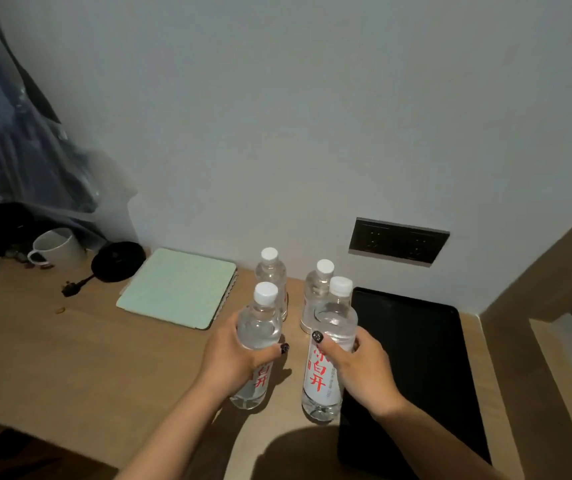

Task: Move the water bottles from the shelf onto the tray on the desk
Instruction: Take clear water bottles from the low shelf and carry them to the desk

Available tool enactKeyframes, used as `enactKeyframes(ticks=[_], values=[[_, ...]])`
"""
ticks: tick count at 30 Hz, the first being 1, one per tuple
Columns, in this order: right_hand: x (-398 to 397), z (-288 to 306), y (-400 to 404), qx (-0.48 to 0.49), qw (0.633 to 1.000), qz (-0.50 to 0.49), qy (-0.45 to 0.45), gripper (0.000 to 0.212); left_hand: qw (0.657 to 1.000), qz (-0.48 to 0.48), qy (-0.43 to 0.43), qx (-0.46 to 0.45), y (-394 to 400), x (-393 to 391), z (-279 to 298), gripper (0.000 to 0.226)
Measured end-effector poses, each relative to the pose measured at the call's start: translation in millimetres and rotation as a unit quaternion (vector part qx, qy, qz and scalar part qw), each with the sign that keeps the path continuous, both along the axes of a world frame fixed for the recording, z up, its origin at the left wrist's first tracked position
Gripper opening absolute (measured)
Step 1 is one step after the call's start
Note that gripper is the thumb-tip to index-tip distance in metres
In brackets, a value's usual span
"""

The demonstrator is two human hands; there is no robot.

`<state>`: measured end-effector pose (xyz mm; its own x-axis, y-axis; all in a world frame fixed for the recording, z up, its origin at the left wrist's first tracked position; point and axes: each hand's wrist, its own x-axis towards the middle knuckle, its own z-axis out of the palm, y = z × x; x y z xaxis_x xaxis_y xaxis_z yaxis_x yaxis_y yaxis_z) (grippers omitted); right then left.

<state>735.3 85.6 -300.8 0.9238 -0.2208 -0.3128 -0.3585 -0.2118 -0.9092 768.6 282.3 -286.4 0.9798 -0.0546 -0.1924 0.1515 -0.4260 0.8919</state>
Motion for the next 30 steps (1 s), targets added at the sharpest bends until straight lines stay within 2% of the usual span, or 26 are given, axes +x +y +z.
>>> enactKeyframes(ticks=[4,7,13,17,23,30], values=[[21,-10,21,-0.011,0.998,-0.053,0.037,0.031,0.995,-0.092,0.024,-0.003,18,42,-20,0.060],[32,-16,36,-0.020,0.995,-0.089,0.033,0.034,0.986,-0.160,0.042,-0.035,26,63,-31,0.060],[40,-24,55,-0.077,0.981,-0.178,0.005,0.047,0.974,-0.205,0.065,-0.066,37,90,-56,0.067],[43,-36,62,-0.102,0.977,-0.188,0.009,0.048,0.963,-0.268,0.023,-0.024,44,98,-66,0.070],[41,-46,75,-0.121,0.973,-0.195,0.008,0.046,0.958,-0.287,0.005,-0.019,51,113,-74,0.061],[36,-52,81,-0.107,0.973,-0.201,0.020,0.055,0.956,-0.292,0.012,-0.006,49,111,-73,0.066]])
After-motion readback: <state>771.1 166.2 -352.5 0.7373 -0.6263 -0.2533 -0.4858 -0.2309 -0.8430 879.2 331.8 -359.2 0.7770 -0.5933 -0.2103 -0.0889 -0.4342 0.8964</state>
